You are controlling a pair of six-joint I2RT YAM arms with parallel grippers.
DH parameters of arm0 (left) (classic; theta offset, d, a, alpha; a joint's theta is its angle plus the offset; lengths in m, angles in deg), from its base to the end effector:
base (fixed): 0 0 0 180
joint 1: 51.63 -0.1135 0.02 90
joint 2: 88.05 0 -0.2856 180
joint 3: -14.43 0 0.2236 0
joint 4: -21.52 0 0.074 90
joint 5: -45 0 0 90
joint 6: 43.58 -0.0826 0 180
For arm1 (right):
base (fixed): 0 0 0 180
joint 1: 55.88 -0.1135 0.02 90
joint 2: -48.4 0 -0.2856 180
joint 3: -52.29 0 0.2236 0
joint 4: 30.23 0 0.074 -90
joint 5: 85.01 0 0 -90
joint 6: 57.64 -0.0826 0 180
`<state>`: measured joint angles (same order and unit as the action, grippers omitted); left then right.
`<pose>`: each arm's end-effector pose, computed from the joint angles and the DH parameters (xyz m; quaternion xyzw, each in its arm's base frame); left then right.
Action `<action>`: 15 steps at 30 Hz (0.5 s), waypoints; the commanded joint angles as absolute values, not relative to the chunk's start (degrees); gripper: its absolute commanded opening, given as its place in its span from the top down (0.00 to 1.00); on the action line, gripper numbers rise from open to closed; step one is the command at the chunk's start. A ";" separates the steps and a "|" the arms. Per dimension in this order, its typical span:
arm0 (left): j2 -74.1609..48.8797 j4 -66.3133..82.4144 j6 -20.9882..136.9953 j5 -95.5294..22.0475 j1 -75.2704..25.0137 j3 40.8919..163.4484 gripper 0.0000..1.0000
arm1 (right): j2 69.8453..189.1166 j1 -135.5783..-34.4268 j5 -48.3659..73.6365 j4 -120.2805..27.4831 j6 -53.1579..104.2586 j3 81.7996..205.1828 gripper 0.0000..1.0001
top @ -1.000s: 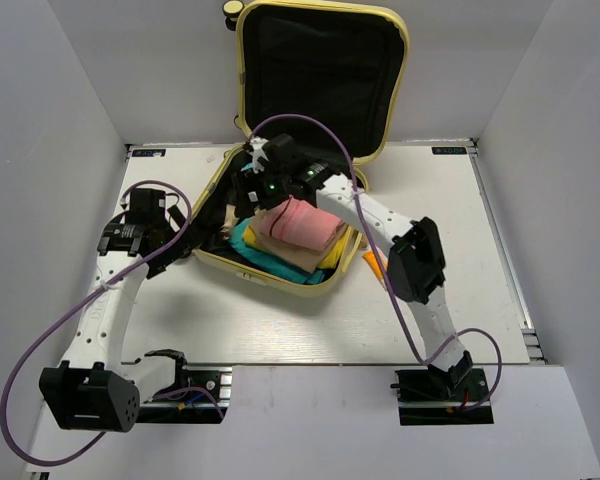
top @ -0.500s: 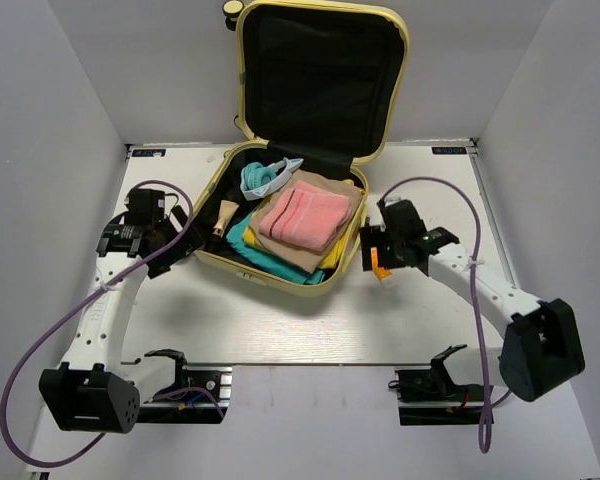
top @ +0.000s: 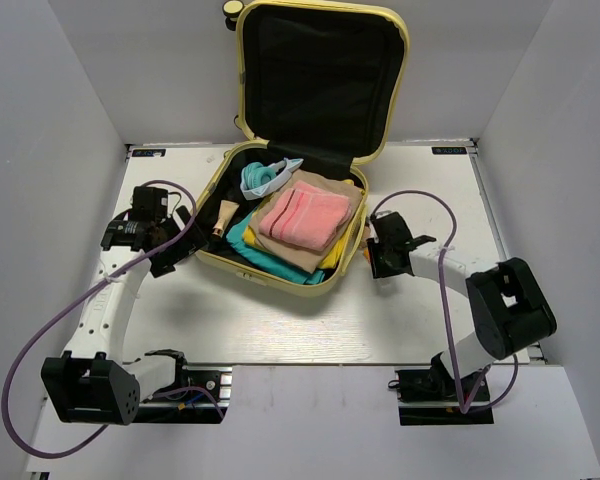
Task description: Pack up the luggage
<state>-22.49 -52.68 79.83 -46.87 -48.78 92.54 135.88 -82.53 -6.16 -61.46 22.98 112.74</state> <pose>0.1943 -0.0070 0.2843 -0.2593 0.9341 -0.0612 0.2376 0.2647 0.1150 0.1654 -0.1175 0.9505 -0.0047 0.2877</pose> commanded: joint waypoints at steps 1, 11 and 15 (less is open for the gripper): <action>-22.31 -52.06 79.21 -46.50 -48.55 93.37 0.00 | 134.45 -82.42 -8.97 -56.71 23.31 110.14 0.65; -22.13 -51.89 79.12 -46.94 -48.46 93.72 0.00 | 121.26 -83.03 -6.83 -68.47 28.30 123.21 1.00; -21.87 -52.24 79.03 -47.73 -48.55 93.46 0.00 | 127.75 -86.10 9.89 -70.68 28.15 138.84 1.00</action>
